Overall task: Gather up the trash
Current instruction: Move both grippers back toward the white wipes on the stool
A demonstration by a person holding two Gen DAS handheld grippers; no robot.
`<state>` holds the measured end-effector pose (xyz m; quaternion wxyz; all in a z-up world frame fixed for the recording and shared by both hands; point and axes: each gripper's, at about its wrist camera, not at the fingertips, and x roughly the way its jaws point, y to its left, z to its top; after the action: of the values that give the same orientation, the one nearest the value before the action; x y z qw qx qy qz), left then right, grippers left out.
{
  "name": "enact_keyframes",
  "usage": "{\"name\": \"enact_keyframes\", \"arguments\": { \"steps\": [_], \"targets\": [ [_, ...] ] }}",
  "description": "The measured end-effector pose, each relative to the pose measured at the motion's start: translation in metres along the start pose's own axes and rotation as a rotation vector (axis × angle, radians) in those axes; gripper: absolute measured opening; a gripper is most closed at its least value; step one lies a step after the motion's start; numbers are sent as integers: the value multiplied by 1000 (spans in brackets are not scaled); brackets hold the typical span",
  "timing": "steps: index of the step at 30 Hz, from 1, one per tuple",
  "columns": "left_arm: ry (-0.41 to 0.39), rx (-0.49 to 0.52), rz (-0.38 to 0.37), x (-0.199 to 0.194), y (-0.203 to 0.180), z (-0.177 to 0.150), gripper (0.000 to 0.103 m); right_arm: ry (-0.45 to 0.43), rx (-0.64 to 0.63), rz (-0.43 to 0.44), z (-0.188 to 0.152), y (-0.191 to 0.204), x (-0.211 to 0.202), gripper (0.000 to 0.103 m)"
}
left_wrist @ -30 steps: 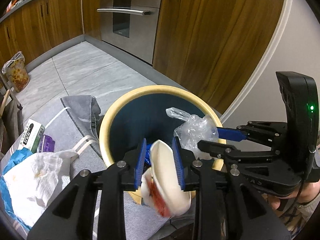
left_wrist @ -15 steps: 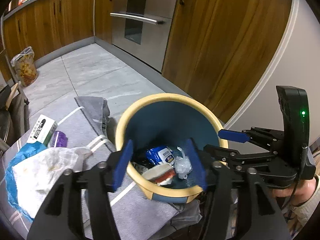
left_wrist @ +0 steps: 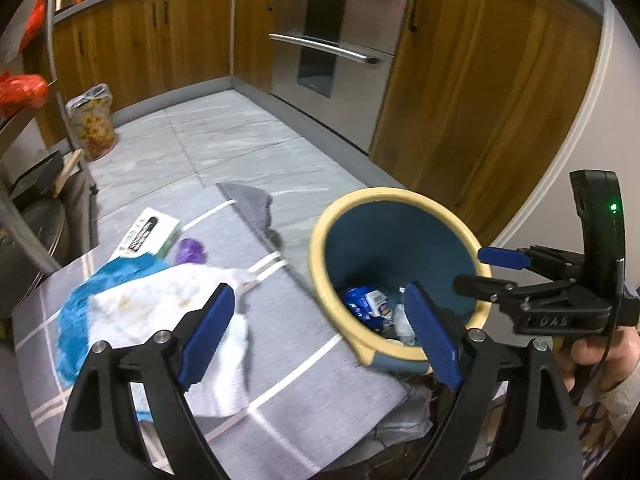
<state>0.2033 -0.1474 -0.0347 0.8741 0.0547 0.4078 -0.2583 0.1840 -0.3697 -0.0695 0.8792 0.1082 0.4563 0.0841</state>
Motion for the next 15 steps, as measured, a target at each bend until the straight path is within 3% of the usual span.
{"name": "enact_keyframes", "arguments": {
  "steps": [15],
  "targets": [
    [-21, -82, 119, -41, 66, -26, 86, 28, -21, 56, 3, 32, 14, 76]
  ]
}}
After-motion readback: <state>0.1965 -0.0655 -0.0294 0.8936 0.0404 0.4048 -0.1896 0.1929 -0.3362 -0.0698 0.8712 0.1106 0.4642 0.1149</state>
